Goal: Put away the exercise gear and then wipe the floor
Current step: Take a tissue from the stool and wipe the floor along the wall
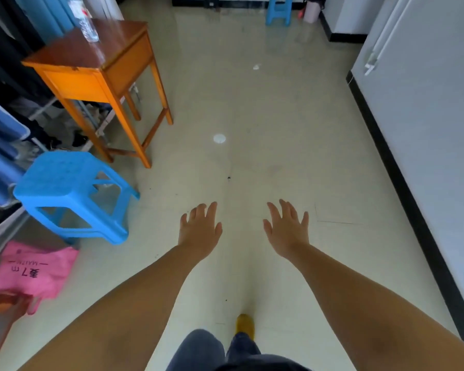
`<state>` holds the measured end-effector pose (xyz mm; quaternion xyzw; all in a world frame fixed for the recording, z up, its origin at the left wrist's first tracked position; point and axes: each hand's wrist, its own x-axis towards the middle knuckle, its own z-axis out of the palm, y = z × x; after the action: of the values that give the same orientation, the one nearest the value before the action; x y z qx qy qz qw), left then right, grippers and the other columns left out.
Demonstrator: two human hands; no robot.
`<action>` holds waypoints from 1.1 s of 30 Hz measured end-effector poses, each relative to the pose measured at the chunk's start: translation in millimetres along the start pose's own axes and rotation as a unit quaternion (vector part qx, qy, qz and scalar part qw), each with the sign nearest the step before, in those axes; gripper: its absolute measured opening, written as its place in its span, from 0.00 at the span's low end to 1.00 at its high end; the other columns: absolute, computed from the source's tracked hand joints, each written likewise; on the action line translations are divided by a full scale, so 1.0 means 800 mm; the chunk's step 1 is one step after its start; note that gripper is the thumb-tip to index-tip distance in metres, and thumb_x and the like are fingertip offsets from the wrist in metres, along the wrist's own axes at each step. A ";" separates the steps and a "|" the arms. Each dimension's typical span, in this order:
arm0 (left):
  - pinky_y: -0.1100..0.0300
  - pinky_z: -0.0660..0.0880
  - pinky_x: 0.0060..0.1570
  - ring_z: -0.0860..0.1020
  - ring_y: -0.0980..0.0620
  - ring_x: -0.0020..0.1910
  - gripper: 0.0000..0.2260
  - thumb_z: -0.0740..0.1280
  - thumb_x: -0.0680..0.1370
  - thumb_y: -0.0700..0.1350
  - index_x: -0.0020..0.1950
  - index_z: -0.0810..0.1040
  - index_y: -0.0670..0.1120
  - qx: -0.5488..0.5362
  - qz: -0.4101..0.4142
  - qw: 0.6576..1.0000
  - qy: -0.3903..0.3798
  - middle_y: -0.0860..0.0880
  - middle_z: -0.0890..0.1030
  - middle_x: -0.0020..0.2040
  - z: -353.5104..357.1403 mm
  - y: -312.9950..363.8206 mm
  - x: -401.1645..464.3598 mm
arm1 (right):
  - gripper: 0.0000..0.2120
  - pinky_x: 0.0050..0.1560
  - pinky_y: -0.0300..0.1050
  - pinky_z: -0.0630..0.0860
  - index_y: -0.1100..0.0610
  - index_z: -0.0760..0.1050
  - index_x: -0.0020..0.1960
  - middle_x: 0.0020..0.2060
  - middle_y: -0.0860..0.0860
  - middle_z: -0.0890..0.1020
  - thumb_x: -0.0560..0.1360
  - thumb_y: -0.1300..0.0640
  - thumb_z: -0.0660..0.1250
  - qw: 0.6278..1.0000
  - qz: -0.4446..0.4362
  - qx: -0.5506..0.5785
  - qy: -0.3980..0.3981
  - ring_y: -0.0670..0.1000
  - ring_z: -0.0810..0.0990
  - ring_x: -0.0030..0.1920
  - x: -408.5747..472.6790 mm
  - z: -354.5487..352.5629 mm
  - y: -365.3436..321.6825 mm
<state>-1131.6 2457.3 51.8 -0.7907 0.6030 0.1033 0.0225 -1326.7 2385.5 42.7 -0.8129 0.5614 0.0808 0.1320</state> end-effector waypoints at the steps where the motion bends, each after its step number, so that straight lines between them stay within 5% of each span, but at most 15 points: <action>1: 0.49 0.58 0.72 0.62 0.47 0.72 0.25 0.51 0.82 0.53 0.77 0.49 0.48 -0.005 -0.004 1.000 -0.002 0.45 0.60 0.74 -0.006 -0.003 0.020 | 0.25 0.74 0.62 0.44 0.48 0.45 0.77 0.77 0.52 0.47 0.82 0.45 0.44 1.000 -0.001 0.005 -0.003 0.52 0.45 0.77 0.025 -0.009 -0.005; 9: 0.50 0.58 0.71 0.62 0.47 0.72 0.25 0.49 0.82 0.53 0.77 0.48 0.48 0.011 -0.038 0.998 -0.042 0.45 0.59 0.74 -0.020 -0.067 0.230 | 0.25 0.74 0.63 0.43 0.48 0.46 0.77 0.77 0.52 0.48 0.82 0.45 0.44 0.998 -0.057 -0.026 -0.027 0.52 0.45 0.77 0.238 -0.037 -0.050; 19: 0.50 0.57 0.71 0.62 0.48 0.71 0.24 0.50 0.82 0.52 0.77 0.50 0.48 0.030 0.037 0.998 -0.028 0.46 0.61 0.73 -0.137 -0.131 0.585 | 0.25 0.75 0.61 0.45 0.48 0.45 0.77 0.78 0.51 0.49 0.82 0.45 0.43 0.997 0.057 0.054 -0.004 0.51 0.46 0.77 0.558 -0.164 -0.087; 27: 0.49 0.56 0.72 0.61 0.48 0.71 0.24 0.50 0.82 0.52 0.77 0.50 0.49 0.031 0.104 0.994 -0.033 0.46 0.61 0.73 -0.163 -0.081 0.850 | 0.25 0.75 0.61 0.45 0.48 0.44 0.78 0.77 0.51 0.49 0.82 0.45 0.43 0.993 0.111 0.032 0.005 0.52 0.47 0.77 0.787 -0.224 -0.012; 33: 0.49 0.55 0.72 0.61 0.48 0.72 0.24 0.50 0.82 0.52 0.77 0.50 0.49 0.004 0.070 0.997 -0.037 0.47 0.60 0.73 -0.201 -0.025 1.067 | 0.26 0.75 0.61 0.44 0.48 0.43 0.78 0.78 0.51 0.48 0.82 0.45 0.42 0.997 0.082 -0.005 -0.011 0.51 0.46 0.77 0.979 -0.298 0.073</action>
<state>-875.7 1627.1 44.7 -0.7425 0.6557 0.1310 0.0405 -1106.2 1595.2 43.7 -0.7640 0.6240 0.1037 0.1270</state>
